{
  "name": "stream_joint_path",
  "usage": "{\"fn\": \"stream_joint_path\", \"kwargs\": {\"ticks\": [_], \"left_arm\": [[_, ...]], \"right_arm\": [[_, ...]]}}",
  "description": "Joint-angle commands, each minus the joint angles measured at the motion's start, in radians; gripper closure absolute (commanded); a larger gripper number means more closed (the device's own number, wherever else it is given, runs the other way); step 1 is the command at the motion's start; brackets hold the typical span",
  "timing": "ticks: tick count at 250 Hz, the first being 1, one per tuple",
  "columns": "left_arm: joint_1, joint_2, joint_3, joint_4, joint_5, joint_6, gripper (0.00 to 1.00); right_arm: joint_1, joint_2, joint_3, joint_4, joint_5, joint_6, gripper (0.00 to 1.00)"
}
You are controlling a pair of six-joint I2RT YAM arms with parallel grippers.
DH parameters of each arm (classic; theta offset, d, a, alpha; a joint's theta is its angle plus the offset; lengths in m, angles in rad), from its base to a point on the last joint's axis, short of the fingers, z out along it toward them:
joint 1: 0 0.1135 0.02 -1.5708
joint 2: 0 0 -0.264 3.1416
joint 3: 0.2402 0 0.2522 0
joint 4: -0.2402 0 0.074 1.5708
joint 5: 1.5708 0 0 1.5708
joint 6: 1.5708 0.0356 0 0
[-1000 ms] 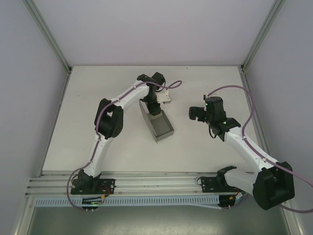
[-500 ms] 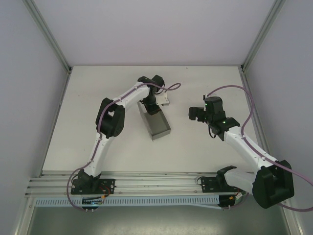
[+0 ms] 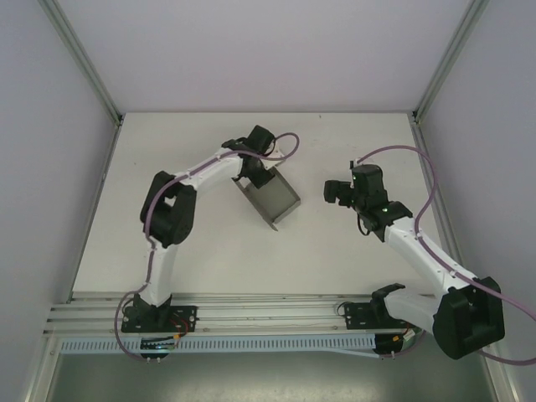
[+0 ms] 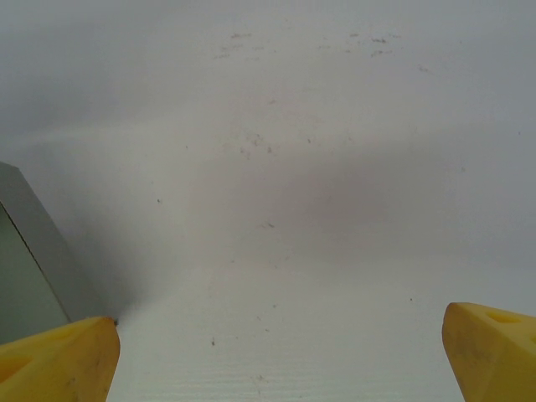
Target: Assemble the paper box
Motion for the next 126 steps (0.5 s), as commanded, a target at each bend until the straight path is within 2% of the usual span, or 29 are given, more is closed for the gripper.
{"fn": "stream_joint_path", "kwargs": {"ticks": [1,20,34,52,72,85,103,126], "left_arm": [[-0.008,-0.131,-0.148,0.376,0.026,-0.097,1.0],[-0.011,-0.193,-0.251,0.492,0.124,-0.115,1.0],[-0.011,-0.228,-0.312,0.572,0.141,-0.163,1.0],[-0.011,-0.257,-0.356,0.643,0.099,-0.225,1.0],[-0.014,-0.267,-0.372,0.681,0.013,-0.325,1.0],[-0.014,-0.263,-0.372,0.689,0.004,-0.35,1.0],[-0.027,-0.25,-0.373,0.709,-0.047,-0.352,1.0],[-0.052,-0.236,-0.354,0.705,-0.114,-0.333,1.0]], "right_arm": [[-0.011,-0.024,0.03,0.025,0.011,0.025,0.01],[-0.012,-0.015,0.034,0.038,-0.03,0.023,0.01],[-0.011,-0.005,0.043,0.038,-0.084,0.019,0.01],[-0.012,0.003,0.052,0.043,-0.164,0.03,0.01],[-0.01,0.011,0.046,0.092,-0.196,0.127,0.01],[-0.002,0.024,0.046,0.125,-0.216,0.179,0.02],[0.04,0.05,0.064,0.144,-0.171,0.227,0.05],[0.13,0.114,0.112,0.115,-0.011,0.257,0.1]]}}
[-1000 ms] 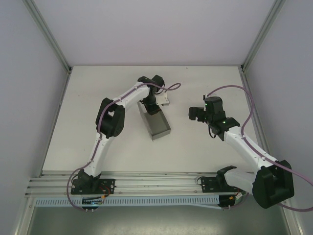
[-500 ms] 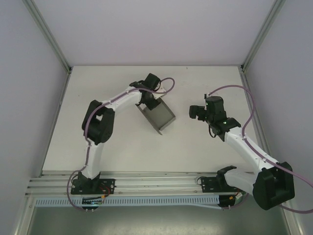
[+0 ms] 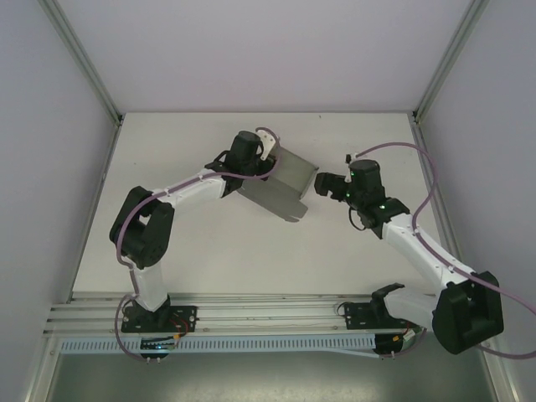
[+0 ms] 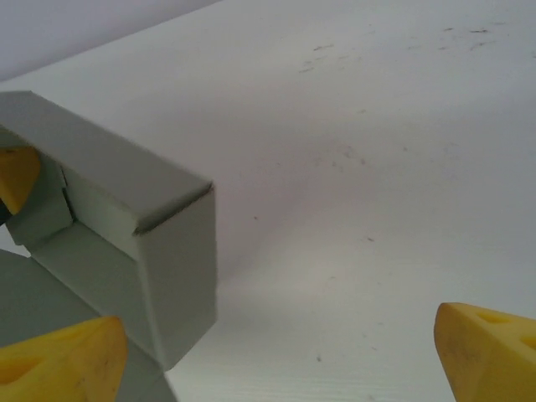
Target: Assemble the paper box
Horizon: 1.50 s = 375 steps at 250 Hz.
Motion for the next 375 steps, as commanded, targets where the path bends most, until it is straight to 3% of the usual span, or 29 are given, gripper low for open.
{"fn": "stream_joint_path", "kwargs": {"ticks": [1,20,45,60,89,116,130,150,177,192,262,273,294,321,334,350,375], "left_arm": [[-0.029,0.0,0.012,0.085,-0.104,-0.045,1.0],[-0.039,0.003,0.016,0.083,-0.131,-0.046,1.0],[-0.043,-0.003,0.007,0.086,-0.141,-0.05,1.0],[-0.045,-0.007,0.002,0.087,-0.147,-0.051,1.0],[-0.046,-0.009,-0.003,0.083,-0.187,-0.055,1.0],[-0.047,0.001,0.009,0.063,-0.27,-0.06,1.0],[-0.046,0.011,0.013,0.054,-0.335,-0.051,1.0],[-0.046,0.033,0.028,0.036,-0.466,-0.019,1.0],[-0.046,0.083,0.048,0.048,-0.739,0.067,1.0],[-0.046,0.104,0.05,0.043,-0.81,0.108,1.0],[-0.031,0.076,0.01,0.055,-0.897,0.094,1.0],[-0.031,0.071,0.022,0.007,-0.857,0.069,1.0],[-0.03,0.04,0.033,-0.072,-0.668,0.0,1.0],[-0.03,-0.016,0.011,-0.058,-0.413,-0.043,1.0],[-0.03,-0.032,0.006,-0.046,-0.306,-0.059,1.0],[-0.03,-0.038,0.011,-0.047,-0.223,-0.078,1.0],[-0.032,-0.029,0.025,-0.059,-0.213,-0.102,1.0]], "right_arm": [[0.093,0.066,0.079,0.028,0.131,0.103,0.1],[0.126,0.138,0.121,-0.021,0.259,0.176,0.2],[0.138,0.224,0.16,-0.001,0.326,0.216,0.33],[0.142,0.277,0.193,-0.001,0.373,0.227,0.48],[0.146,0.366,0.261,-0.011,0.407,0.264,0.65],[0.145,0.424,0.319,-0.088,0.472,0.316,0.92],[0.145,0.44,0.343,-0.127,0.515,0.334,1.0],[0.145,0.456,0.362,-0.183,0.566,0.355,1.0],[0.142,0.457,0.362,-0.202,0.598,0.384,1.0],[0.141,0.456,0.361,-0.201,0.604,0.392,1.0],[0.131,0.466,0.361,-0.198,0.584,0.401,1.0],[0.134,0.456,0.346,-0.17,0.566,0.394,1.0],[0.125,0.44,0.316,-0.101,0.501,0.374,1.0],[0.122,0.439,0.309,-0.058,0.438,0.348,0.99],[0.122,0.443,0.312,-0.048,0.406,0.345,0.92],[0.124,0.447,0.319,-0.031,0.364,0.323,0.75],[0.126,0.442,0.322,0.004,0.274,0.276,0.53]]}}
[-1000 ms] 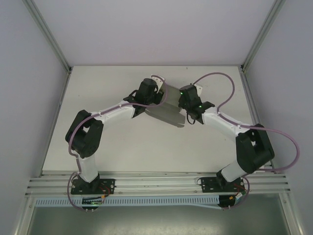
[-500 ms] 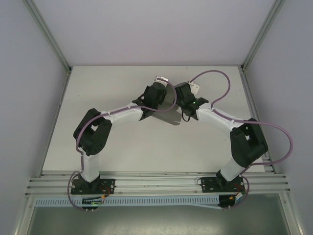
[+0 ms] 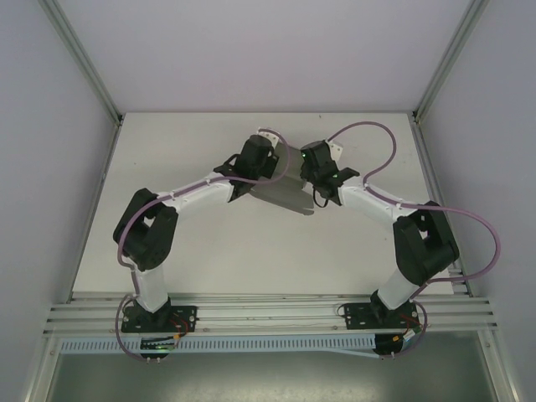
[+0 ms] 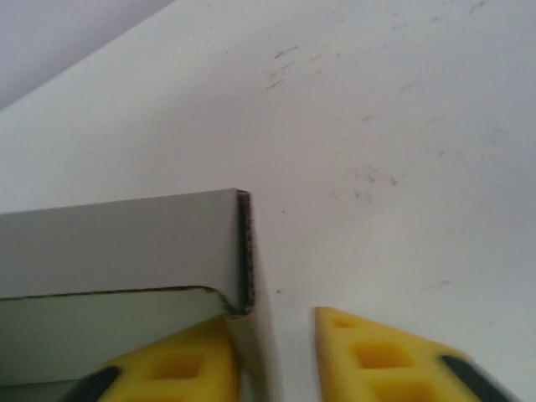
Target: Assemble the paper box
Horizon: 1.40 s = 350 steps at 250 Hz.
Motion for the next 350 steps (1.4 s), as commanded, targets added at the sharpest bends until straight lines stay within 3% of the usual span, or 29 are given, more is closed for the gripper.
{"fn": "stream_joint_path", "kwargs": {"ticks": [1,80,102,143,191,249,319,350], "left_arm": [[0.024,-0.027,0.005,-0.05,0.07,-0.055,1.0],[0.024,-0.023,-0.041,0.0,0.108,-0.07,1.0],[0.024,-0.024,-0.075,0.057,0.132,-0.063,1.0],[0.023,-0.016,-0.099,0.101,0.143,-0.066,1.0],[0.024,-0.023,-0.133,0.165,0.15,-0.059,1.0],[0.024,0.01,-0.27,0.433,0.242,-0.021,1.0],[0.024,0.082,-0.386,0.693,0.327,-0.055,1.0],[0.024,0.107,-0.419,0.749,0.332,-0.063,1.0]], "right_arm": [[-0.016,-0.031,-0.003,0.023,-0.056,-0.053,0.53],[-0.009,-0.143,-0.093,0.232,-0.355,-0.161,0.01],[-0.014,-0.188,-0.11,0.201,-0.334,-0.163,0.01],[-0.034,-0.297,-0.143,0.065,-0.151,-0.187,0.01],[-0.059,-0.372,-0.176,-0.005,-0.107,-0.219,0.01],[-0.171,-0.3,-0.119,-0.012,-0.269,-0.238,0.01],[-0.167,-0.024,0.093,-0.05,-0.503,-0.377,0.01],[-0.134,0.082,0.161,-0.036,-0.523,-0.415,0.01]]}}
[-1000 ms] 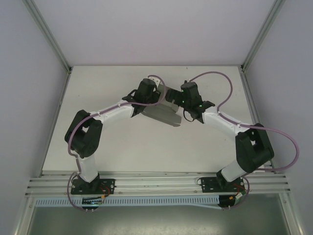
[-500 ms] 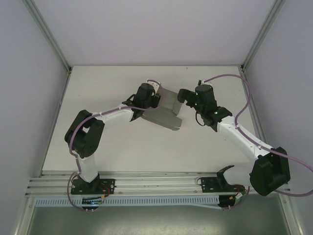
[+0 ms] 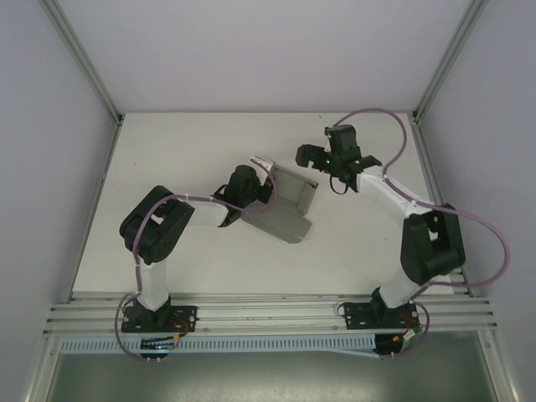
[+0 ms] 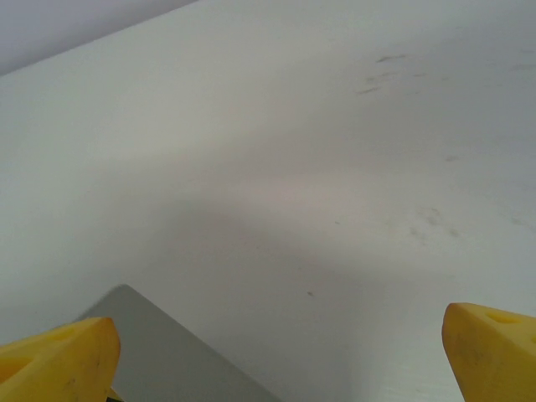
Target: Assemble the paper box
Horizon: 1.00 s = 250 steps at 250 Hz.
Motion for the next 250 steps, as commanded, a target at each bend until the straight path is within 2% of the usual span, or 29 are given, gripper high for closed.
{"fn": "stream_joint_path", "kwargs": {"ticks": [1,52,95,172,231,241,250], "left_arm": [[0.0,0.029,-0.029,0.162,0.042,-0.018,1.0],[0.001,0.048,-0.051,0.178,0.025,-0.021,1.0],[0.0,0.052,-0.079,0.202,0.035,-0.028,0.92],[0.001,0.048,-0.082,0.168,0.049,-0.019,0.83],[0.001,0.05,-0.07,0.124,0.054,-0.008,0.84],[0.001,0.049,-0.073,0.124,0.054,-0.011,0.89],[0.001,0.047,-0.083,0.13,0.051,-0.015,0.99]], "right_arm": [[0.033,0.074,0.069,-0.012,-0.082,-0.076,0.01],[0.09,0.181,0.109,-0.056,-0.04,-0.11,0.01],[0.121,0.222,0.088,-0.073,-0.019,-0.114,0.01],[0.141,0.254,0.004,-0.08,-0.076,-0.085,0.01],[0.155,0.274,-0.051,-0.062,-0.087,-0.054,0.01],[0.162,0.277,-0.054,-0.062,-0.081,-0.044,0.01],[0.167,0.275,-0.059,-0.059,-0.082,-0.041,0.01]]}}
